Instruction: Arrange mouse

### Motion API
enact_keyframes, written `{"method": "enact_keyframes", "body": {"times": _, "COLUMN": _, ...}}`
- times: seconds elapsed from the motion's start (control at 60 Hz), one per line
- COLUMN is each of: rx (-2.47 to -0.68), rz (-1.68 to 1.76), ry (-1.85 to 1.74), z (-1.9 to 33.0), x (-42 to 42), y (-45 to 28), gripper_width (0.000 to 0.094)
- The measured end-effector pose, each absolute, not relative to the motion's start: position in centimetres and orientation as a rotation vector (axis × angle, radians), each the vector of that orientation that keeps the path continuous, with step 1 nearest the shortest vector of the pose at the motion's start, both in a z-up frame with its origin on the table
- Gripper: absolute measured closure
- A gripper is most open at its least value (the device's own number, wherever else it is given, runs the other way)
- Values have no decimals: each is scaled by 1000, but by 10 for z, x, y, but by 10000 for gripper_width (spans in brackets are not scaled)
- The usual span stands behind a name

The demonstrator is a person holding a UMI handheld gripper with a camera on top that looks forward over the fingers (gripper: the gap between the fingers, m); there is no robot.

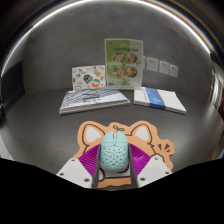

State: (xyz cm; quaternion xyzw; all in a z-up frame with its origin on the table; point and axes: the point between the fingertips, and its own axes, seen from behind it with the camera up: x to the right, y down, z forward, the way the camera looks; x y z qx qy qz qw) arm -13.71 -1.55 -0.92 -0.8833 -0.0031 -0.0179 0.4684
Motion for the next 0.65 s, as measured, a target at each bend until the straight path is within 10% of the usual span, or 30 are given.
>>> {"method": "enact_keyframes", "body": {"times": 0.233, "rx": -2205, "rz": 30, "ry": -42, "z": -2, "x": -140, "y": -29, "gripper_width": 80}}
{"method": "enact_keyframes", "body": {"times": 0.65, "rx": -2058, "rz": 71, "ry": 171, "z": 45, "x": -101, "y": -184, "gripper_width": 98}}
